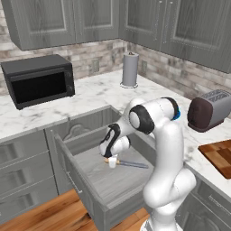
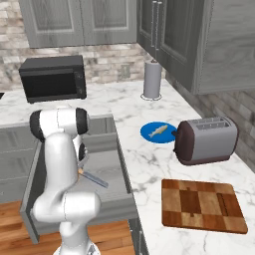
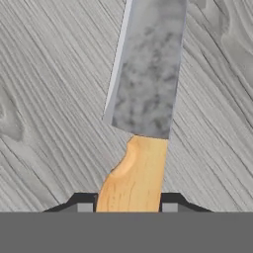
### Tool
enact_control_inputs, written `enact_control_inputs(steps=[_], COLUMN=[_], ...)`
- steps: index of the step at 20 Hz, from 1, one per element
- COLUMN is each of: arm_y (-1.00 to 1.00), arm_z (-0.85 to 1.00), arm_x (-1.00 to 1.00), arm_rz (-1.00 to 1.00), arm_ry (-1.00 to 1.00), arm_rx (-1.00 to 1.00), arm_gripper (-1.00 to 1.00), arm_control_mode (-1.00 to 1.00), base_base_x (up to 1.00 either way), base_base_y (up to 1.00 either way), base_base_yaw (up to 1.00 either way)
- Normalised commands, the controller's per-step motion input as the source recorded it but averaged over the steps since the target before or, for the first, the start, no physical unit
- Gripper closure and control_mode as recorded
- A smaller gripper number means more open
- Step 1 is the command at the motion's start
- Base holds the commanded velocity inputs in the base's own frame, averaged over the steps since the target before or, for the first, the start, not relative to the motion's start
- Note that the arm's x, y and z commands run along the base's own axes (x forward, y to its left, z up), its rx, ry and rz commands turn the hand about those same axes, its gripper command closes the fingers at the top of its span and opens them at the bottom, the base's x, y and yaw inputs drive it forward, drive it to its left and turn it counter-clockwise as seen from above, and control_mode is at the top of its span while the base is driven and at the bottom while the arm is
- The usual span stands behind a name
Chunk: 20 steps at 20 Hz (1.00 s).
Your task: Pick up the knife from the drawer and place it on the cutting board. Then place the meat from the plate to the cutting board.
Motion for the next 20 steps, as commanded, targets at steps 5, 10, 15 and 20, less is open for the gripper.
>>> enact_control_inputs(steps=[5, 10, 15, 20], arm_y=[0.01, 0.03, 0.02, 0.01], arm_z=[0.72, 0.81, 0.94, 1.0], arm_x=[-0.58, -0.64, -0.62, -0.37], arm_rz=[0.0, 0.0, 0.0, 0.0], arm_ry=[-0.1, -0.15, -0.16, -0.07], arm_rx=[-0.03, -0.09, -0.1, -0.06], arm_gripper=[1.0, 1.0, 1.0, 1.0], arm_control_mode=[-1.0, -1.0, -1.0, -1.0], base_base_x=[0.0, 0.0, 0.0, 0.0], base_base_y=[0.0, 0.0, 0.0, 0.0], base_base_yaw=[0.0, 0.0, 0.0, 0.0])
